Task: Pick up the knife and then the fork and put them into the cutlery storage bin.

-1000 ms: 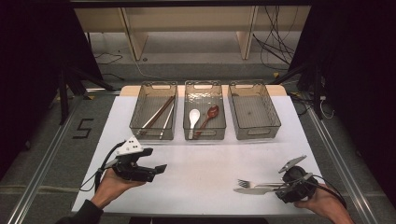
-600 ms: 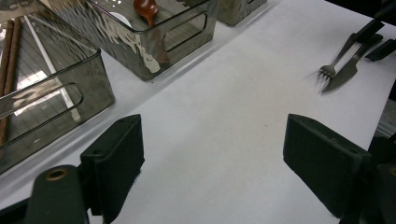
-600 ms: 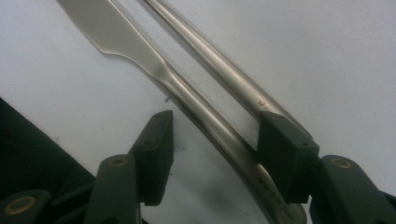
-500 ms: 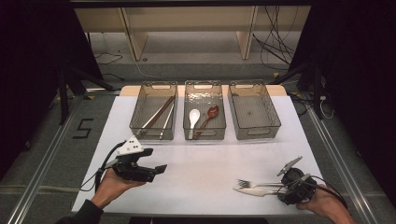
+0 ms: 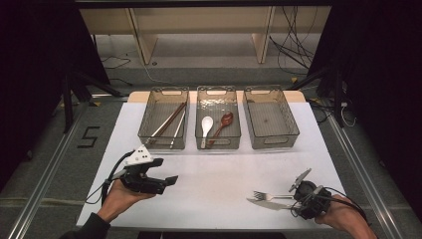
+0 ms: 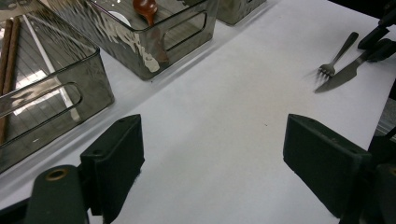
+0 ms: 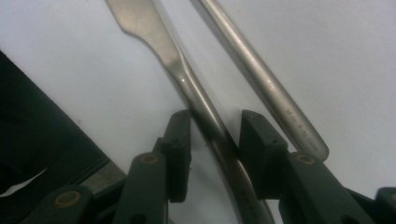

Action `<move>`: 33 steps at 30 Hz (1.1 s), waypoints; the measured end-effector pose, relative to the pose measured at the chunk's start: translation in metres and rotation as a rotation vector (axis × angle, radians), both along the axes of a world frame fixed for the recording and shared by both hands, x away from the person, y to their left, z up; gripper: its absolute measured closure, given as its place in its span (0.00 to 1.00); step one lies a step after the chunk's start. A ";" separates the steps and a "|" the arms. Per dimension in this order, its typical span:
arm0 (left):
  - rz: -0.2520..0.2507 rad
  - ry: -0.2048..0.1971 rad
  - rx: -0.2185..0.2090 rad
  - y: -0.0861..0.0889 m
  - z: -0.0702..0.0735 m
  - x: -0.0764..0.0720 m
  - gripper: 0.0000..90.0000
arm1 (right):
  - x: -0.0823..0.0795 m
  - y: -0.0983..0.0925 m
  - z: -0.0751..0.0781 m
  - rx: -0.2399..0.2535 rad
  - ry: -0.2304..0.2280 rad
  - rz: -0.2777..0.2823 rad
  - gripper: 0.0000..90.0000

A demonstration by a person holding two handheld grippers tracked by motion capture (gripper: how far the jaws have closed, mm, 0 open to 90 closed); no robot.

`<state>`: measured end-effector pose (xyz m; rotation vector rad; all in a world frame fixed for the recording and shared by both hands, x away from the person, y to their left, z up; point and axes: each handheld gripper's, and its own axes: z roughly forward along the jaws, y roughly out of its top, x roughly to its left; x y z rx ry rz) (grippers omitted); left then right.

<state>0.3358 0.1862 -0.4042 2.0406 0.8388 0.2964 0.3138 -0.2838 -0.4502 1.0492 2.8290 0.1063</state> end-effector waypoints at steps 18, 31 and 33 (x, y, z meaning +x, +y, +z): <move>-0.002 0.002 0.005 -0.002 -0.001 0.000 0.22 | 0.001 0.012 0.001 -0.023 0.024 0.082 0.86; -0.001 0.001 0.002 -0.001 -0.001 0.001 0.22 | 0.001 0.014 0.001 -0.030 0.034 0.114 0.89; 0.000 0.002 0.003 -0.001 -0.001 0.001 0.22 | 0.001 0.013 0.001 -0.030 0.032 0.124 0.89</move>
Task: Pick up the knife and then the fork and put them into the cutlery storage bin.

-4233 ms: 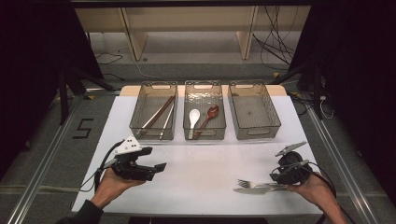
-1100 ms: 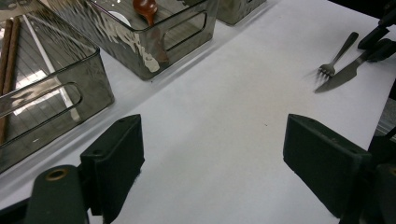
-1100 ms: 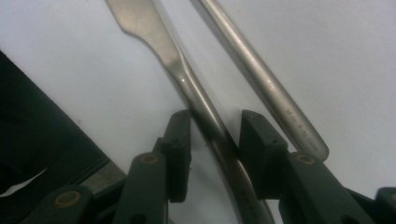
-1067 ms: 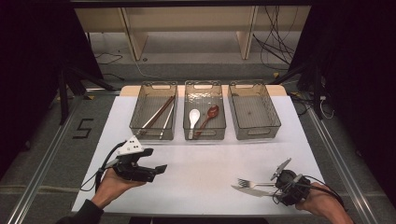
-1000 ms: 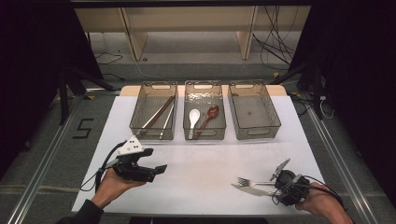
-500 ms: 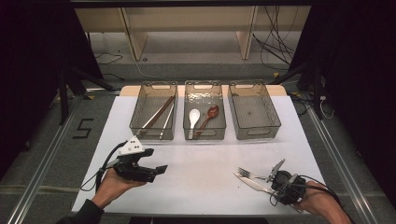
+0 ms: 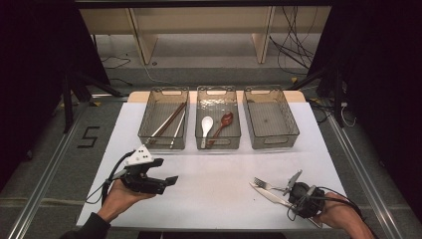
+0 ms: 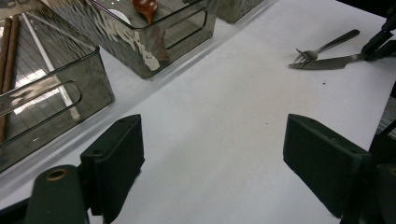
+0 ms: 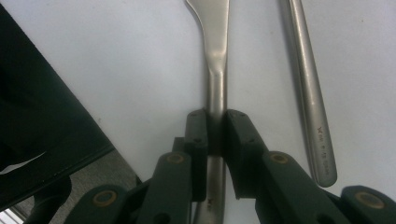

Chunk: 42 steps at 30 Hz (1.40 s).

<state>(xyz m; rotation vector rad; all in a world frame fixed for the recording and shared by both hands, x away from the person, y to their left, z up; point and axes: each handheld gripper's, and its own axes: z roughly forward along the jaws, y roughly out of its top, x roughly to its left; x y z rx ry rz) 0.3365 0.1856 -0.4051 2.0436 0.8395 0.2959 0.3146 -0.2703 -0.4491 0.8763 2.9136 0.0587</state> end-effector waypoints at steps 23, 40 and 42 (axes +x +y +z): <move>0.015 -0.007 -0.021 0.005 0.002 0.000 0.22 | 0.004 -0.008 0.022 0.241 -0.061 -0.116 0.89; 0.060 -0.025 -0.060 0.014 0.005 -0.006 0.20 | 0.047 -0.013 0.050 0.335 -0.170 -0.234 0.89; 0.066 -0.028 -0.067 0.014 0.005 -0.006 0.20 | 0.054 -0.012 0.055 0.353 -0.181 -0.245 0.89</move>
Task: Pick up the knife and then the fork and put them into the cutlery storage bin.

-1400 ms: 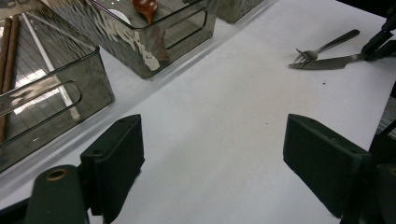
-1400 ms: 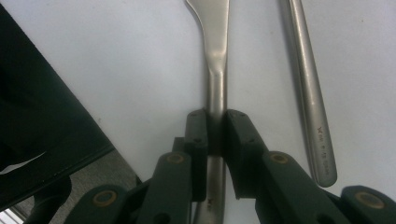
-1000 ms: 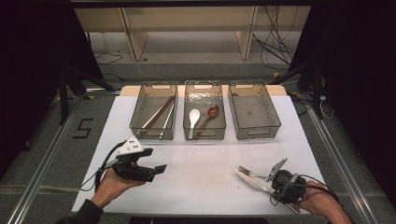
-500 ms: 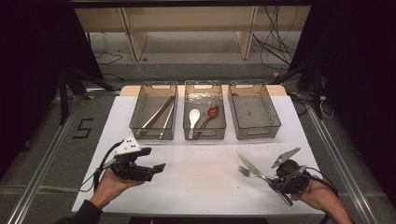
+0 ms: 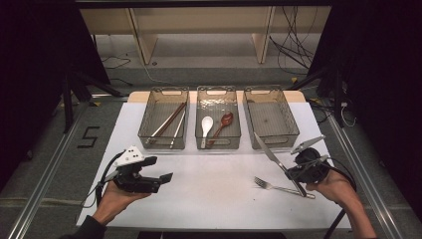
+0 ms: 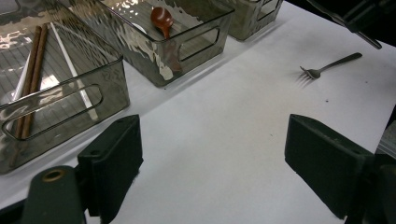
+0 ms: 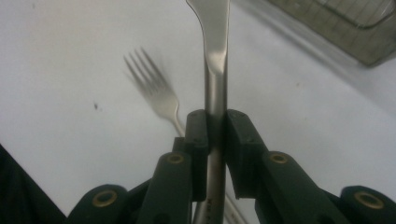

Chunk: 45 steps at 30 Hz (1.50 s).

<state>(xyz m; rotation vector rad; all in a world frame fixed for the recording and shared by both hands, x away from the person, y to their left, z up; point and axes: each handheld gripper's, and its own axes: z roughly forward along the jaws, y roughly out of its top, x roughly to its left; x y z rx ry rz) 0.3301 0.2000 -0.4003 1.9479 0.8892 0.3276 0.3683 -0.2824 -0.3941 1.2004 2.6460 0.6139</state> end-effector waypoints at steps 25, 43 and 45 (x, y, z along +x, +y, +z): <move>0.019 -0.016 -0.020 0.002 0.000 -0.001 0.19 | 0.072 0.017 0.039 0.109 -0.083 -0.135 0.89; 0.035 -0.022 -0.030 0.004 0.001 0.001 0.19 | 0.115 0.030 0.052 0.150 -0.104 -0.223 0.89; 0.030 -0.022 -0.024 0.004 0.001 0.001 0.19 | 0.120 0.032 0.052 0.156 -0.103 -0.232 0.89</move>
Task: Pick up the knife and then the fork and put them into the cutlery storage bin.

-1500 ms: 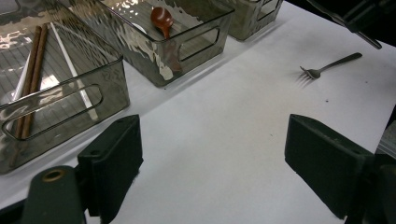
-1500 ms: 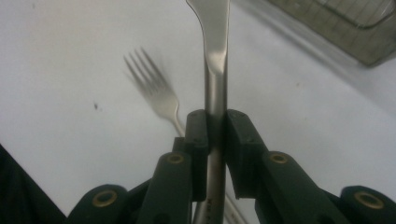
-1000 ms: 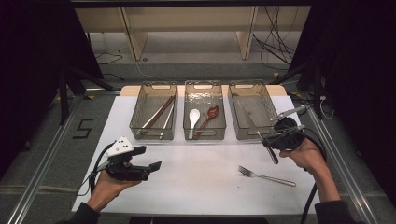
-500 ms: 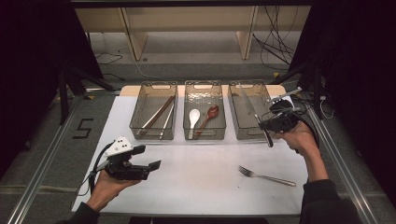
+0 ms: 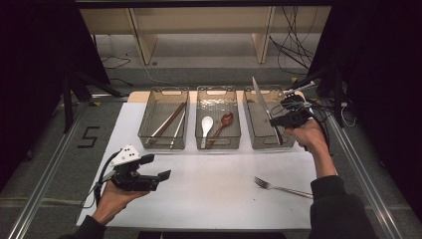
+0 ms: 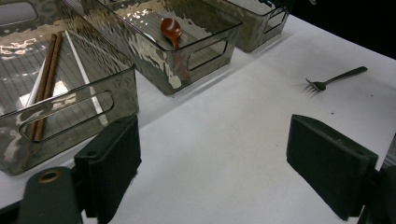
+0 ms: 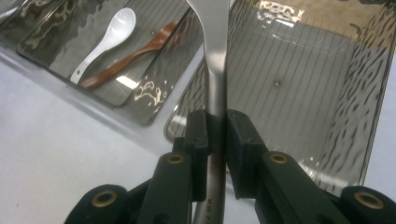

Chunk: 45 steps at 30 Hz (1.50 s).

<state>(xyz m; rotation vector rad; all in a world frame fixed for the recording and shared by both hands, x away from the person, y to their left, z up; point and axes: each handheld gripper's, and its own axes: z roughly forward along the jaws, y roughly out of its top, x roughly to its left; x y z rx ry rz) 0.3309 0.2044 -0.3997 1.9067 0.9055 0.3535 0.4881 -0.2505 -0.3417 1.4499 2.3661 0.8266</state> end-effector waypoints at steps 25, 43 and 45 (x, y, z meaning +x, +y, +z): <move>-0.002 -0.004 -0.007 0.001 0.000 0.000 0.19 | 0.036 0.013 0.000 0.015 -0.004 -0.084 0.89; -0.009 0.005 -0.006 -0.001 -0.002 0.000 0.19 | 0.052 0.023 -0.015 0.026 0.026 -0.152 0.89; -0.010 0.006 -0.006 -0.001 -0.002 0.001 0.19 | 0.054 0.024 -0.017 0.020 0.030 -0.158 0.89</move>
